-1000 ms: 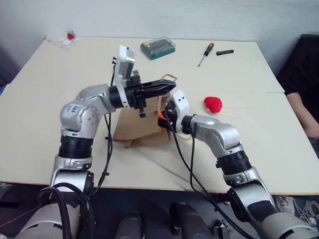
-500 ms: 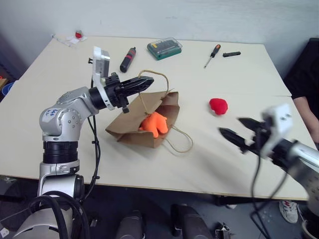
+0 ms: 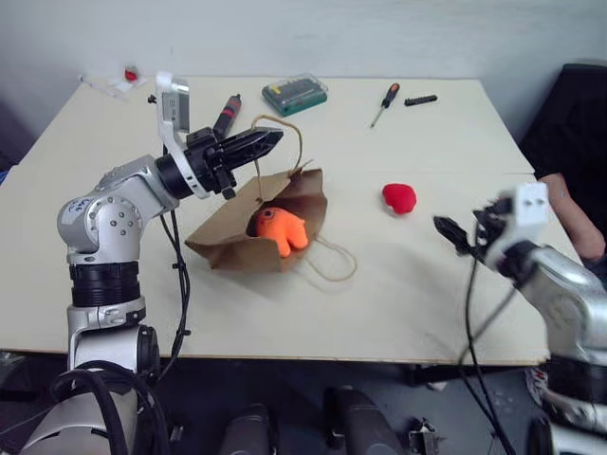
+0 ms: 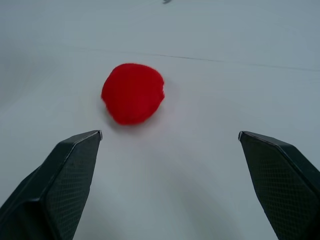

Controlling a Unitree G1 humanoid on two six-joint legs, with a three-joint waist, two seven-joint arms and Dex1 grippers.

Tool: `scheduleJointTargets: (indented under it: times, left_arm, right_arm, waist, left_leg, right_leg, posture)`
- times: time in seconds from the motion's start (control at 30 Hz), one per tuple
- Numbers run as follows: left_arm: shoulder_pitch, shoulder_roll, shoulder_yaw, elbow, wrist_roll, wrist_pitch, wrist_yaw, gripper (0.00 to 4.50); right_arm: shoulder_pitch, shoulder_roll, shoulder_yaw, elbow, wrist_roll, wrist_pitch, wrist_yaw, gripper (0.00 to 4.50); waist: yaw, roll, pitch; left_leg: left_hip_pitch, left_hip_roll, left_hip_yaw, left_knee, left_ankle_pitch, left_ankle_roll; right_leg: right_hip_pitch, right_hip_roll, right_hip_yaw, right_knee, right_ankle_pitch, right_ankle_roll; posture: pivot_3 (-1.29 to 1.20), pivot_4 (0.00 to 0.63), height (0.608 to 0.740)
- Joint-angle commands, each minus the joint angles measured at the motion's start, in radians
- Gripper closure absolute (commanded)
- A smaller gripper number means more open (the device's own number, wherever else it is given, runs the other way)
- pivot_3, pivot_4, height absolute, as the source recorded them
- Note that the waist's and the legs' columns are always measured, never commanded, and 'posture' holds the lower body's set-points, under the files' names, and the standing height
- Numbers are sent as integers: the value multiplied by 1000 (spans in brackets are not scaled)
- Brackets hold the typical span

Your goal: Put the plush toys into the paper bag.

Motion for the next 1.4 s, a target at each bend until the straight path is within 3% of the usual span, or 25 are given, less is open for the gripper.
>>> scheduleJointTargets:
  times: [0.03,0.13,0.27,0.3,0.4,0.67,0.77,0.9,1.03,1.2,1.4]
  left_arm:
    - [-18,2,13,-47,-25,-12,3,4500]
    - [-7,2,13,-66,-28,-13,6,4500]
    - [5,0,23,-83,-32,-12,20,4500]
    - [9,0,25,-88,-33,-12,23,4500]
    - [15,2,25,-91,-32,-17,29,4500]
    - [23,27,24,-86,-31,-13,22,4500]
    - [23,34,20,-84,-31,-12,17,4500]
    - [7,41,14,-72,-32,-10,11,4500]
    - [0,57,-19,-70,-12,-26,-25,4500]
    - [-25,50,-34,-69,-27,-17,-40,4500]
    - [-53,43,-55,-67,-39,-3,-73,4500]
  right_arm:
    - [-124,25,63,192,-88,-116,-24,16]
    - [-271,66,112,425,-151,-166,-61,16]
    - [-367,109,139,604,-185,-212,-56,16]
    - [-380,120,137,632,-185,-225,-52,188]
    - [-401,140,141,685,-196,-262,-45,960]
    - [-353,141,133,573,-176,-302,13,3744]
    - [-309,134,125,445,-145,-275,56,4347]
    - [-199,119,124,62,6,-87,161,4383]
    - [-172,96,259,-170,81,103,251,4383]
    - [-268,143,426,-79,-14,80,261,4383]
    - [-399,251,497,156,-95,-3,261,4383]
  waist:
    - [4,0,0]
    - [1,1,0]
    - [0,1,0]
    - [-1,1,0]
    - [-2,1,0]
    - [-7,1,0]
    - [-7,2,1]
    - [-3,2,1]
    - [-4,3,2]
    - [-2,3,2]
    - [-2,3,2]
  left_leg:
    - [-1,0,0,0,0,0]
    - [-4,1,-1,0,0,0]
    - [-7,1,-3,1,0,1]
    - [-8,1,-3,1,0,1]
    - [-8,1,-4,1,0,1]
    - [-8,1,-4,1,0,0]
    - [-8,1,-4,1,0,0]
    - [-9,1,-5,1,0,0]
    - [-9,1,-6,2,0,0]
    - [-8,0,-6,3,0,0]
    - [-9,0,-6,3,0,0]
  right_leg:
    - [0,0,-1,0,0,0]
    - [-1,-1,-2,2,0,0]
    - [-3,-1,-4,2,0,0]
    - [-4,-1,-4,2,0,0]
    - [-3,-1,-5,2,0,0]
    - [-3,-1,-5,2,0,0]
    - [-3,-1,-5,2,0,0]
    - [-4,-1,-6,2,0,0]
    - [-4,-1,-6,3,0,0]
    - [-3,-2,-7,4,0,0]
    - [-4,-2,-7,3,0,0]
  posture:
    - [0,150,740]
    - [0,150,740]
    - [0,150,740]
    - [0,150,740]
    - [0,150,740]
    - [0,150,740]
    - [0,150,740]
    - [0,150,740]
    - [0,150,740]
    - [0,150,740]
    - [0,150,740]
